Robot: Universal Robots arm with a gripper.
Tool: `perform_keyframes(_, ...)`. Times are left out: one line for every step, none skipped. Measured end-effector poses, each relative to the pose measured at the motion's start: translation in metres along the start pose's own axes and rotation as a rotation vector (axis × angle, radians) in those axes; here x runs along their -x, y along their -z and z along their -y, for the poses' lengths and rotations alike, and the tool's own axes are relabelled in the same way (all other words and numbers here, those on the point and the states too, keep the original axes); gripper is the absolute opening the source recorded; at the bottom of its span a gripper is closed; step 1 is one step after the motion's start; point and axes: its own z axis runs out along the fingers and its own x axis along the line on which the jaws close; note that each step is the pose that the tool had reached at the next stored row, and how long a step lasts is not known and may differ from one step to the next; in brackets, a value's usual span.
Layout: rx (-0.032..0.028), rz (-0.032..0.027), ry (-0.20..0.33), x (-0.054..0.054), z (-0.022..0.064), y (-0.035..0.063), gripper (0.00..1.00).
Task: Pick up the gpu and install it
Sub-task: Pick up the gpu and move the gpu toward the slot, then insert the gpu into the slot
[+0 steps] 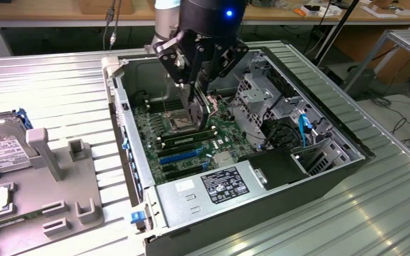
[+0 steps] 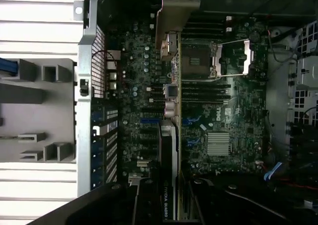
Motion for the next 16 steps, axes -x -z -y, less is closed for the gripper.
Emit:
perform_keyframes(0.0000, 0.0000, 0.000, 0.004, 0.0001, -0.0003, 0.27)
perform_keyframes(0.0000, 0.0000, 0.000, 0.008, 0.0002, -0.0005, 0.27)
perform_keyframes(0.0000, 0.0000, 0.000, 0.013, 0.0003, -0.0009, 0.27)
perform_keyframes(0.0000, 0.0000, 0.000, 0.018, 0.0005, -0.0012, 0.27)
perform_keyframes(0.0000, 0.0000, 0.000, 0.023, 0.0006, -0.0014, 0.27)
perform_keyframes(0.0000, 0.0000, 0.000, 0.030, 0.0008, -0.0019, 0.27)
perform_keyframes(-0.0001, -0.0001, 0.000, 0.036, 0.0009, -0.0022, 0.27)
perform_keyframes(0.0000, 0.0000, 0.000, 0.046, 0.0011, -0.0028, 0.27)
perform_keyframes(0.0001, 0.0000, 0.000, 0.050, 0.0012, -0.0030, 0.27)
perform_keyframes(0.0000, 0.0000, 0.000, 0.054, 0.0013, -0.0032, 0.27)
perform_keyframes(0.0000, 0.0000, 0.000, 0.065, 0.0016, -0.0038, 0.27)
perform_keyframes(-0.0001, -0.0001, 0.000, 0.066, 0.0017, -0.0039, 0.27)
perform_keyframes(-0.0001, 0.0000, 0.000, 0.066, 0.0017, -0.0039, 0.27)
perform_keyframes(0.0000, 0.0000, 0.000, 0.066, 0.0017, -0.0039, 0.27)
perform_keyframes(0.0000, 0.0000, 0.000, 0.066, 0.0017, -0.0039, 0.27)
perform_keyframes(0.0000, 0.0000, 0.000, 0.066, 0.0017, -0.0039, 0.27)
